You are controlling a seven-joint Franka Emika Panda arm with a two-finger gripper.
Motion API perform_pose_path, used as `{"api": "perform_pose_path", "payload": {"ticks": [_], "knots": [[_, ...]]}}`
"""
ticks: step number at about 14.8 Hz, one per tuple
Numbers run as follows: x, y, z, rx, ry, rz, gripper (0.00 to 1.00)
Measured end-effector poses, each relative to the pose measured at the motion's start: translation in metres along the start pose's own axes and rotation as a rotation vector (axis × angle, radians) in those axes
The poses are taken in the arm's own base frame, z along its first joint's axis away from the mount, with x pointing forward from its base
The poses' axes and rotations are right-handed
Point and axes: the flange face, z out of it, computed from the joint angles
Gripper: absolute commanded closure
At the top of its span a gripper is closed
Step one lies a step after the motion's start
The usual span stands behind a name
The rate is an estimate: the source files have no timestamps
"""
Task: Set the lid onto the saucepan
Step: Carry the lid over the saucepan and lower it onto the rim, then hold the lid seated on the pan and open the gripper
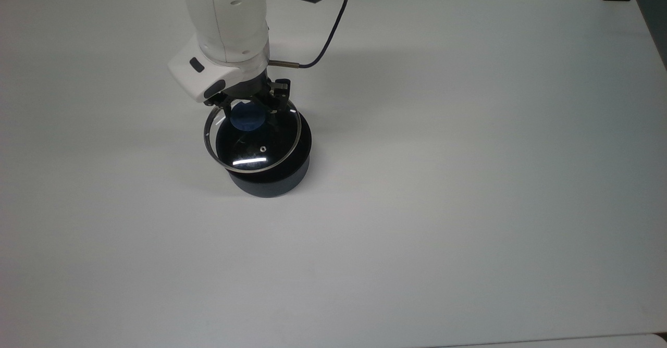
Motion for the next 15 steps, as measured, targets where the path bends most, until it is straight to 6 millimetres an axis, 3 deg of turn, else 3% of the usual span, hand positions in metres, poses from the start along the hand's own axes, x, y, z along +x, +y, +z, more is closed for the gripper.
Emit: {"api": "perform_pose_path", "payload": {"ticks": [6,15], "knots": [[0.006,-0.014,0.012,-0.021,-0.015,0.002,0.62],[0.009,-0.018,0.012,-0.031,-0.01,0.0,0.62]]}}
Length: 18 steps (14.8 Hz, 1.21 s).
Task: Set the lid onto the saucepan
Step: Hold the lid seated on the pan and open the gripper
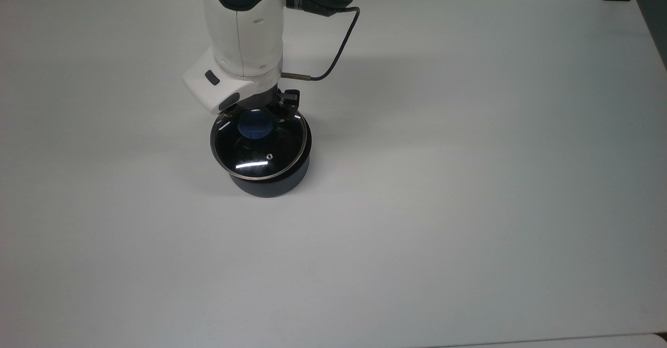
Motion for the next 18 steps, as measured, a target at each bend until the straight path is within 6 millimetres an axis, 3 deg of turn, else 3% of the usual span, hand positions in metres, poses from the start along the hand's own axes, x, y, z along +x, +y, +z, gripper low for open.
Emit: {"api": "perform_pose_path", "payload": {"ticks": [3,12,13,15,18], "knots": [[0.002,-0.014,0.004,0.002,-0.004,-0.009,0.62],[0.004,-0.018,0.004,-0.003,0.008,-0.011,0.57],[0.004,-0.018,0.005,-0.008,0.009,-0.007,0.43],[0.006,-0.02,0.005,-0.036,0.018,-0.003,0.0],[0.007,-0.02,0.007,-0.051,0.026,0.017,0.0]]}}
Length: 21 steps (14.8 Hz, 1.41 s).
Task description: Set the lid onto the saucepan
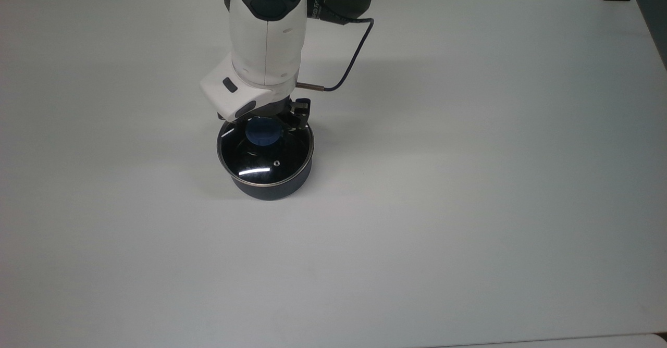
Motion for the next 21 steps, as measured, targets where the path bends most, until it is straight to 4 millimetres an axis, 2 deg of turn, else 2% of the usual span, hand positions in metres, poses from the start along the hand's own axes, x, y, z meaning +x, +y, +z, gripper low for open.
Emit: {"api": "perform_pose_path", "payload": {"ticks": [5,7,9,11,14,16,19,21], "knots": [[0.002,0.001,0.0,-0.003,0.007,0.011,0.0],[0.002,0.006,-0.011,0.002,0.025,0.028,0.0],[-0.002,0.02,-0.031,0.018,0.054,0.054,0.0],[-0.015,0.04,-0.056,0.062,0.082,0.076,0.0],[-0.043,0.057,-0.077,0.113,0.08,0.086,0.0],[-0.069,0.064,-0.089,0.137,0.061,0.089,0.0],[-0.096,0.067,-0.09,0.151,0.044,0.087,0.0],[-0.105,0.069,-0.092,0.153,0.044,0.089,0.0]]}}
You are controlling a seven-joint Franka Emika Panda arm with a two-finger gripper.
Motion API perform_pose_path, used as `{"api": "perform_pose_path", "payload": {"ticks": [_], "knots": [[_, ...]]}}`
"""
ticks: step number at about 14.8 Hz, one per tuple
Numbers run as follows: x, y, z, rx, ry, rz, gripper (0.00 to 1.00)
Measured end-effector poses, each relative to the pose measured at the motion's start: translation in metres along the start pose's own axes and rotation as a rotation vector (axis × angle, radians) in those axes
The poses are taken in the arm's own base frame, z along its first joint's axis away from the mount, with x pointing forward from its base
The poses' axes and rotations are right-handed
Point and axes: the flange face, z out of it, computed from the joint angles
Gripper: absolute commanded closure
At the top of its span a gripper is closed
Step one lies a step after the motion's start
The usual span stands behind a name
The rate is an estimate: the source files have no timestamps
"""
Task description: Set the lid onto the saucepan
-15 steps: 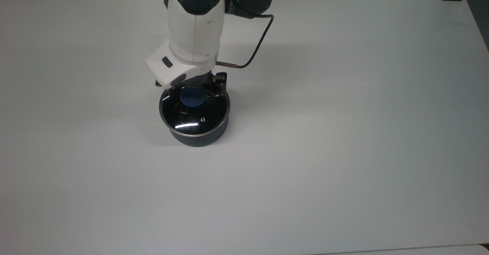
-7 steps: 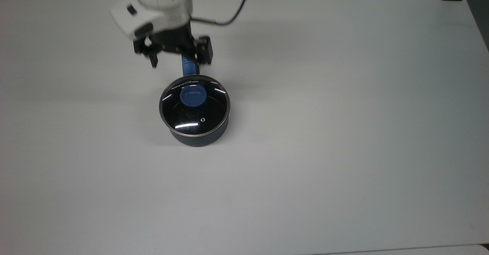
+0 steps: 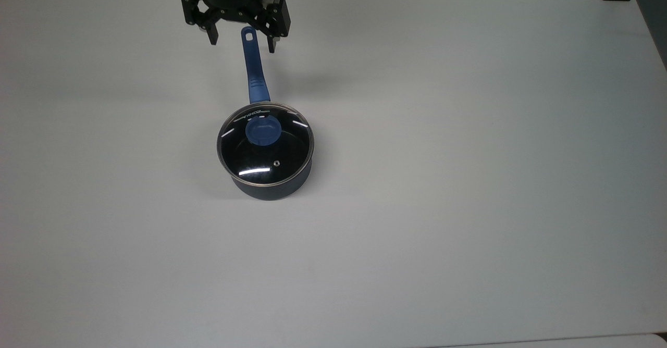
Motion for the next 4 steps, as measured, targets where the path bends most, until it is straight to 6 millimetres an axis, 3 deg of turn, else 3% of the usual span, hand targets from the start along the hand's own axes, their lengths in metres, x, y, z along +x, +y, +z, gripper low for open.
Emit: {"api": "perform_pose_path", "payload": {"ticks": [4], "knots": [[-0.0041,0.0035,0.0003,-0.001,-0.024,-0.012,0.0]]}}
